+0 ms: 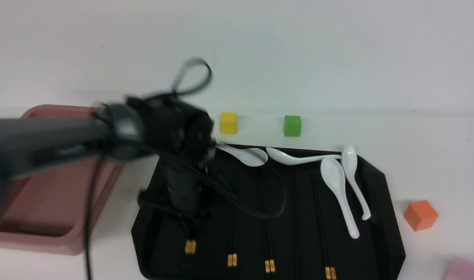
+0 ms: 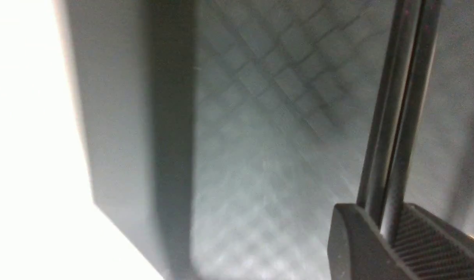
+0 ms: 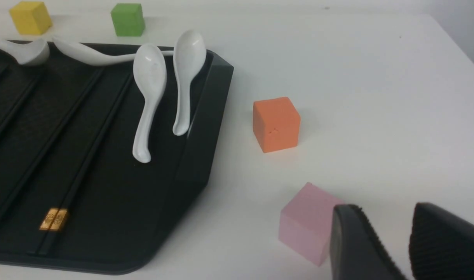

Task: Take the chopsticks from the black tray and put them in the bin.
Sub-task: Use the left arm to grab a pair of chopsticks, then use the left arm to put the chopsticks into the lunch box

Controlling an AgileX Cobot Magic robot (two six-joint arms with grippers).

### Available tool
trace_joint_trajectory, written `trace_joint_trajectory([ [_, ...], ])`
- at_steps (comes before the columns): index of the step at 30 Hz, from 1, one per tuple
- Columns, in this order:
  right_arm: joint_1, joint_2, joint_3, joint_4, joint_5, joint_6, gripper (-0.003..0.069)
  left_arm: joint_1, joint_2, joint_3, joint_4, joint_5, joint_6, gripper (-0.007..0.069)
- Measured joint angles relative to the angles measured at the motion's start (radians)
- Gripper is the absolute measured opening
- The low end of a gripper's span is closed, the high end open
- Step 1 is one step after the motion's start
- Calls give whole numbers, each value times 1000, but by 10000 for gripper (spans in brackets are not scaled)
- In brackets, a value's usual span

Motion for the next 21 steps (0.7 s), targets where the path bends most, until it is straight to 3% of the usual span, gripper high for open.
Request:
trace_joint_trajectory([
  [4,0,0,0,0,0,0,240,25,-117,-69,42,80,7,118],
  [6,0,0,0,0,0,0,240,118,-214,-138,76,157,53,118],
  [7,0,0,0,0,0,0,240,118,-214,-138,76,157,53,118],
  [11,0,0,0,0,0,0,240,363,-254,-163,73,245,156,118],
  [16,0,0,0,0,0,0,240,576,-193,-130,18,220,189,118],
  [21,0,0,0,0,0,0,240,649,-72,-113,5,137,210,118],
])
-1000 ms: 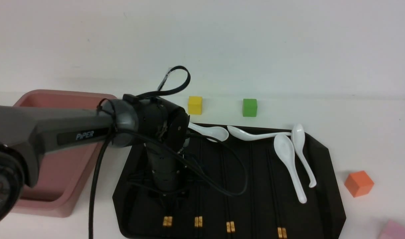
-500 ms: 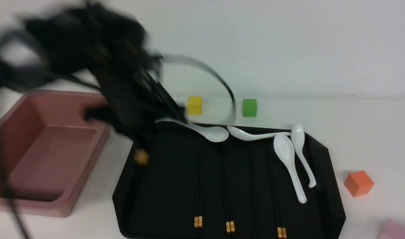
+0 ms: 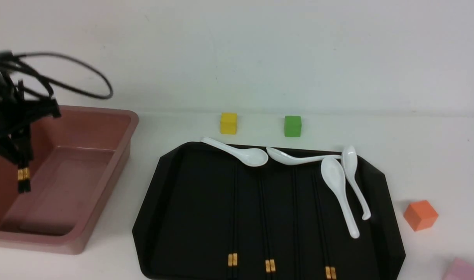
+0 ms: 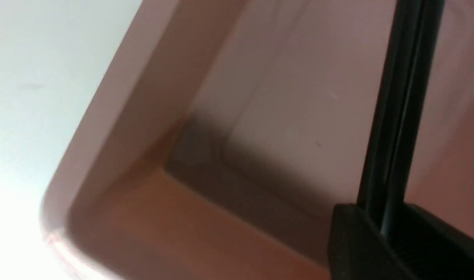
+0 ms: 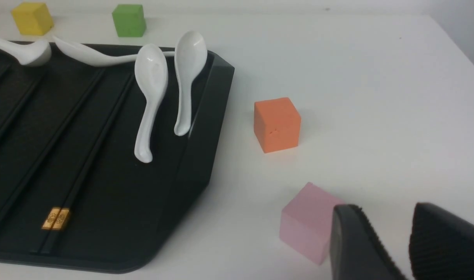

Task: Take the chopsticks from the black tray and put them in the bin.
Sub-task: Use the left arm to put the chopsticks into the lunch box

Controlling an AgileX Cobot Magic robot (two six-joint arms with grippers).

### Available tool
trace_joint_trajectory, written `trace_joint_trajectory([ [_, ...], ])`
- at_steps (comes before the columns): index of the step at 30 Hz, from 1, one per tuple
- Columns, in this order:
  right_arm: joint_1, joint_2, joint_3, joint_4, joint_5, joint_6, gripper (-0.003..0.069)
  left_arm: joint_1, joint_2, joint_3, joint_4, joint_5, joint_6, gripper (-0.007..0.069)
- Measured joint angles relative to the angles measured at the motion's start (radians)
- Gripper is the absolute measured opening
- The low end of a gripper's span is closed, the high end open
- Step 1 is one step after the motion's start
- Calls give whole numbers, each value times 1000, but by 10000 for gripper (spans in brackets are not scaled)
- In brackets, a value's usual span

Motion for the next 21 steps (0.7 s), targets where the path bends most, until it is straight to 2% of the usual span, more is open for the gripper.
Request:
trace_joint_trajectory([
  [7,0,0,0,0,0,0,240,0,133,2,2,-65,2,141],
  [9,0,0,0,0,0,0,240,0,148,2,2,-69,2,163],
  [10,0,0,0,0,0,0,240,0,151,3,2,-67,5,209],
  [12,0,0,0,0,0,0,240,0,148,-1,2,-54,11,248],
  [14,0,0,0,0,0,0,240,-1,137,-9,2,-26,12,265],
  [16,0,0,0,0,0,0,240,-1,115,-25,2,3,13,258],
  [18,0,0,0,0,0,0,240,-1,69,-37,2,40,24,204],
  [20,0,0,0,0,0,0,240,-1,-4,-38,-7,76,41,120],
  [21,0,0,0,0,0,0,240,-1,-4,-38,-9,76,41,120],
])
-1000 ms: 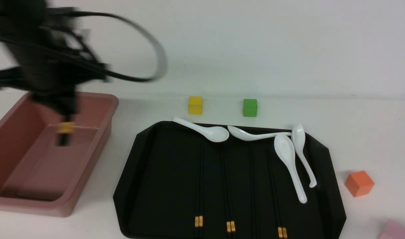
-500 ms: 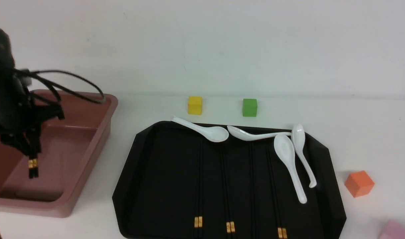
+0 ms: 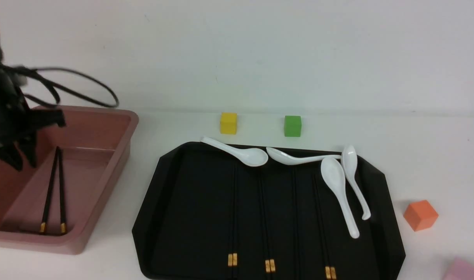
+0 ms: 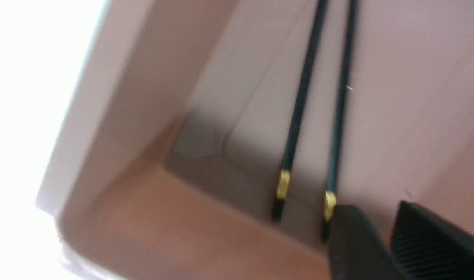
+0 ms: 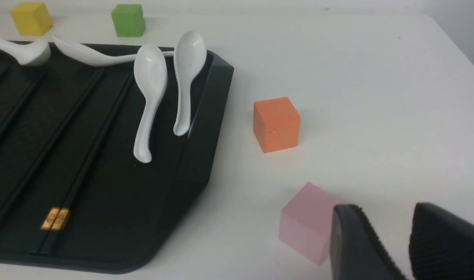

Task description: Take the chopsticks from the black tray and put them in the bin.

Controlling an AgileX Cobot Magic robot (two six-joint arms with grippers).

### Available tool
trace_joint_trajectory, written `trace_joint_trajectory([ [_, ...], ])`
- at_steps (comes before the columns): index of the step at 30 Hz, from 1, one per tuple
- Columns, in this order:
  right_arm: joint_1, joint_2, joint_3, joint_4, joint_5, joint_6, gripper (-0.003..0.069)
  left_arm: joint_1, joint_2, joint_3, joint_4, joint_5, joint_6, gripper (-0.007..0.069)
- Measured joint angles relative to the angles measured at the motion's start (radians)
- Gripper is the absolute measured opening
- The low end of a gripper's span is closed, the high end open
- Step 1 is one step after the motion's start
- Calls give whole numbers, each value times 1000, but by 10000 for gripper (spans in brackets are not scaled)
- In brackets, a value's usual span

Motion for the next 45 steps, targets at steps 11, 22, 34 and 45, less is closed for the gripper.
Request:
trace_joint_trajectory([
  [11,0,0,0,0,0,0,240,0,-619,328,-354,-53,302,-13],
  [22,0,0,0,-1,0,0,240,0,-1410,954,-608,-361,552,-13],
  [34,0,-1,0,-1,0,0,240,0,-1813,1185,-654,-626,519,-13],
  [45,0,-1,0,0,0,0,240,0,-1702,1201,-654,-650,519,-13],
])
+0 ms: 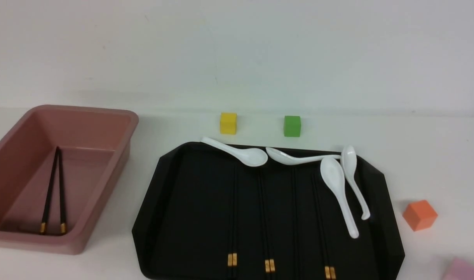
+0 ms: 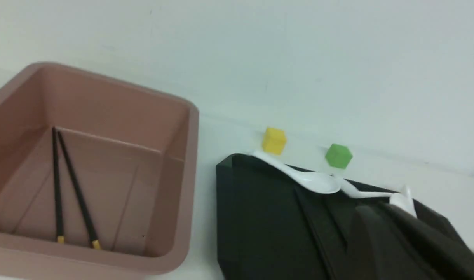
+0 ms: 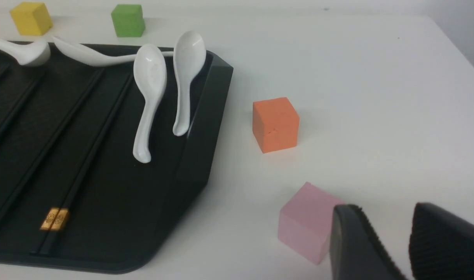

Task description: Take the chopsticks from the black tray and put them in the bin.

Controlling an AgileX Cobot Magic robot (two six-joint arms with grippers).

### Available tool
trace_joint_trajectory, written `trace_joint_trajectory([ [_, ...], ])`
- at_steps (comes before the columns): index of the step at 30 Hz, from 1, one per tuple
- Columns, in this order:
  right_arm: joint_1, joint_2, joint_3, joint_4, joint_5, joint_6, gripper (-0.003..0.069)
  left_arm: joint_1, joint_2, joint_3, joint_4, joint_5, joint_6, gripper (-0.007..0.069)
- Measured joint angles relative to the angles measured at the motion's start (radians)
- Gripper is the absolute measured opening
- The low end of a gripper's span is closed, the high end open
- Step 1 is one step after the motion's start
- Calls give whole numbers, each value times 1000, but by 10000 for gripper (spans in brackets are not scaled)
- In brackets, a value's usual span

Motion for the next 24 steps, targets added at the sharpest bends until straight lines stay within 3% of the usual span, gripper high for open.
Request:
trace_joint_trajectory([
  [7,0,0,0,0,0,0,240,0,-6,117,9,-97,-4,-13],
  [14,0,0,0,0,0,0,240,-88,-62,276,258,-161,-158,-12],
  [19,0,0,0,0,0,0,240,-214,-89,363,468,-164,-340,-9],
  [24,0,0,0,0,0,0,240,-285,-110,391,553,-160,-456,-5],
])
